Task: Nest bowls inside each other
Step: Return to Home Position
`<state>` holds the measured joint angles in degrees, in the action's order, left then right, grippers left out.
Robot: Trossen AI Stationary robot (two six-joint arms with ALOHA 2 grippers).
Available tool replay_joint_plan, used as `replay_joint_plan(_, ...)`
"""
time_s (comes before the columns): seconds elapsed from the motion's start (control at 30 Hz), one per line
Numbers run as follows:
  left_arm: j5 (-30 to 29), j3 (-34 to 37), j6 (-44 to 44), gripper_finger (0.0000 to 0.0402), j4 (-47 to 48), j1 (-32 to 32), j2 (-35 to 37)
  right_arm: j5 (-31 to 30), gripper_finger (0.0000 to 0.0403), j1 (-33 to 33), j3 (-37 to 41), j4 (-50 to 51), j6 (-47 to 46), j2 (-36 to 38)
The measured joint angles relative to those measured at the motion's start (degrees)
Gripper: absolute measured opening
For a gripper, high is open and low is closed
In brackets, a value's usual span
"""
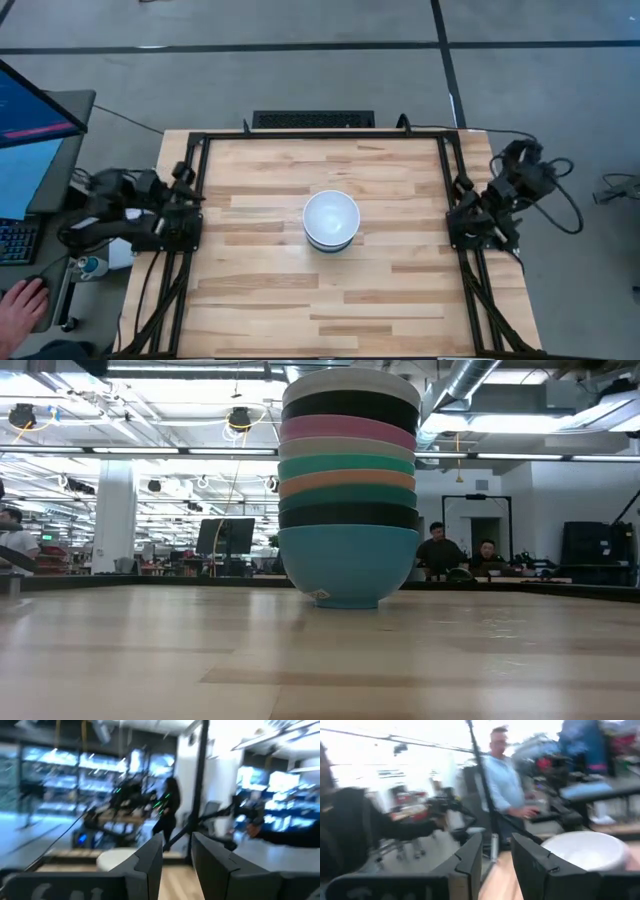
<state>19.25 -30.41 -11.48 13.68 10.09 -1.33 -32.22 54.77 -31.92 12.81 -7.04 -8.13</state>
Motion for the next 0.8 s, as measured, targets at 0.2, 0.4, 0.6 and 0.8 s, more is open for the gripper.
replay_joint_plan(0.2,1.4,9.8,-2.8,0.0096,-8.7,0.0,0.7,6.9,0.0125,0.0,10.1,-7.3,9.4,8.2)
replay_joint_plan(0.4,1.6,14.5,-2.3,0.0096,-14.4,0.0,0.6,7.9,0.0125,-0.1,12.9,-6.1,6.2,7.7)
replay_joint_plan(0.6,1.3,18.0,-1.8,0.0096,-15.1,0.0,0.6,7.9,0.0125,-0.1,17.1,-5.9,6.9,8.0)
replay_joint_plan(0.8,1.4,20.9,-1.4,0.0096,-18.9,0.0,0.6,7.9,0.0125,-0.1,23.6,-10.8,6.6,8.0)
